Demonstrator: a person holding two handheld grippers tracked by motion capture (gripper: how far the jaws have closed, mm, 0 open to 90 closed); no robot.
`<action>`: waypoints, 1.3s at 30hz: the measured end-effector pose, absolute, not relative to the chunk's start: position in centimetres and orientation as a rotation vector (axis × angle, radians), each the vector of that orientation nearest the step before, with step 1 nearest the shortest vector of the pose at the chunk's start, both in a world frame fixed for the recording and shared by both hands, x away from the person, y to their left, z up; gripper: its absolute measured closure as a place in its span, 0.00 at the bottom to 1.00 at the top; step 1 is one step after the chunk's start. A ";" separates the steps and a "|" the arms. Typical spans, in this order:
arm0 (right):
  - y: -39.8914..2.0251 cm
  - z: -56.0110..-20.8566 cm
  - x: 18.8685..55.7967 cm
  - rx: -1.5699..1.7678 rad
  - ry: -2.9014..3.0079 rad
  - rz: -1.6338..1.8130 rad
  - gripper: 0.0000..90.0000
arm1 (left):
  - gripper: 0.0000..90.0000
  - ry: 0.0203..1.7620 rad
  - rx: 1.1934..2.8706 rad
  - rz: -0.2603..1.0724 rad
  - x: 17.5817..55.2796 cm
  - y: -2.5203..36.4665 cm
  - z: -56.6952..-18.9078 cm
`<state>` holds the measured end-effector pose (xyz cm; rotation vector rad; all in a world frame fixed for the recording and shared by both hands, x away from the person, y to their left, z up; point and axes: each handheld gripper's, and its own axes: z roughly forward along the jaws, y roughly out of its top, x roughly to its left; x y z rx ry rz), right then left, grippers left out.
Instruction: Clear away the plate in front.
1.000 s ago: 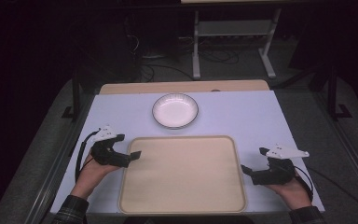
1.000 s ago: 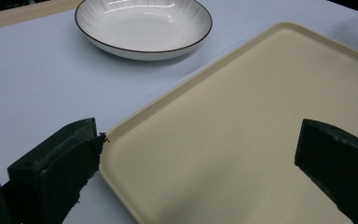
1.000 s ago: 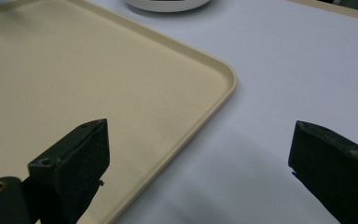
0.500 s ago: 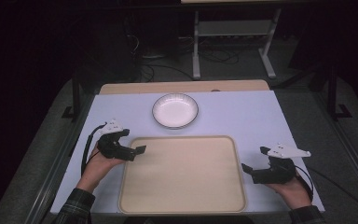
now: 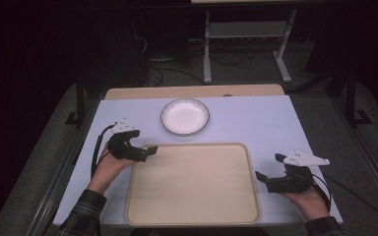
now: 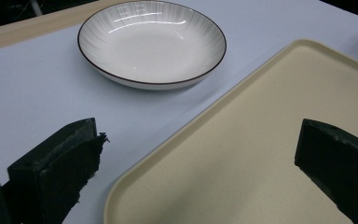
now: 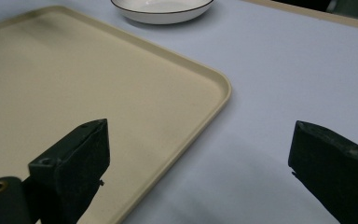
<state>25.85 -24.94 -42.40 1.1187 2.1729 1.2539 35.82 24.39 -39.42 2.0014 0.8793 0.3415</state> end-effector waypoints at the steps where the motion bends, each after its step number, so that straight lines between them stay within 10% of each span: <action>1: -24.9 -42.4 25.8 1.119 2.172 1.253 0.05 | 0.00 0.883 1.997 0.342 35.9 24.3 -39.4; 39: -24.8 -42.4 26.0 1.104 2.178 1.255 0.06 | 0.00 0.935 1.975 0.328 42.8 21.3 -40.0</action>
